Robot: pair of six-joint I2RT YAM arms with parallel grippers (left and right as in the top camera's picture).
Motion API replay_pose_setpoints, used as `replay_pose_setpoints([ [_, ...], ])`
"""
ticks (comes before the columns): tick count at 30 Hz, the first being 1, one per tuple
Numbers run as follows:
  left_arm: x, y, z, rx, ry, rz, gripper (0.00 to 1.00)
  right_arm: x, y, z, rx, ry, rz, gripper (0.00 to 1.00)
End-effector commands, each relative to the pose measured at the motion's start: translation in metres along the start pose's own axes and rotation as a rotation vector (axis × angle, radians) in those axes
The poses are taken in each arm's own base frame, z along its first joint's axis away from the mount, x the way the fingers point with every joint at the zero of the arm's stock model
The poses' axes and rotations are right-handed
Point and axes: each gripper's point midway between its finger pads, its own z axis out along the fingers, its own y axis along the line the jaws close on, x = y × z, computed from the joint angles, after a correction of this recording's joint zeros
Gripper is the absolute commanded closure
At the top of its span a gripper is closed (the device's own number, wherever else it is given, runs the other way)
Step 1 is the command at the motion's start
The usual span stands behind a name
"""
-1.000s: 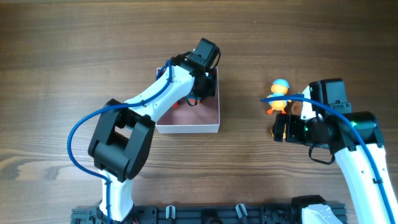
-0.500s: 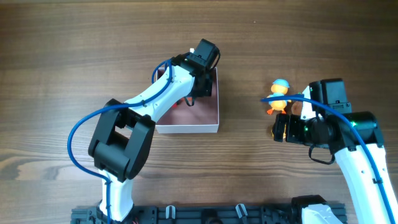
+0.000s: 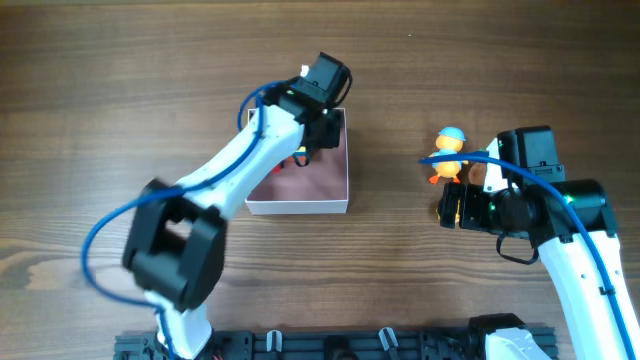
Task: Pack container
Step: 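Place the Rubik's cube in the box beside the truck, then grasp the yellow gear toy with the right gripper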
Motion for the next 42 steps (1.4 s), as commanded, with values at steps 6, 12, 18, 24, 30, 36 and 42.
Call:
replay_pose_setpoints([
  [6,-0.008,0.131,-0.113,-0.23,-0.115,-0.44,0.26,-0.043,-0.009,-0.065,0.088,-0.2,0.036,0.0],
  [12,0.001,0.178,-0.11,-0.117,-0.014,-0.613,0.23,-0.055,-0.002,-0.075,0.062,-0.221,-0.012,0.0],
  [18,0.009,0.199,-0.113,-0.111,0.021,-0.587,0.23,-0.039,-0.004,0.008,0.08,0.013,0.014,0.0],
  [24,0.01,0.196,-0.14,-0.095,-0.047,-0.545,0.23,-0.027,-0.004,0.075,0.063,0.12,0.018,0.0],
  [30,0.027,0.193,-0.153,-0.08,-0.102,-0.521,0.23,-0.021,-0.008,0.117,0.075,0.169,0.019,0.0],
  [36,0.041,0.192,-0.133,-0.077,-0.057,-0.524,0.23,-0.012,-0.012,0.15,0.091,0.236,0.021,0.0],
  [42,0.041,0.192,-0.132,-0.077,-0.06,-0.523,0.23,-0.012,-0.013,0.166,0.095,0.257,0.02,0.0],
])
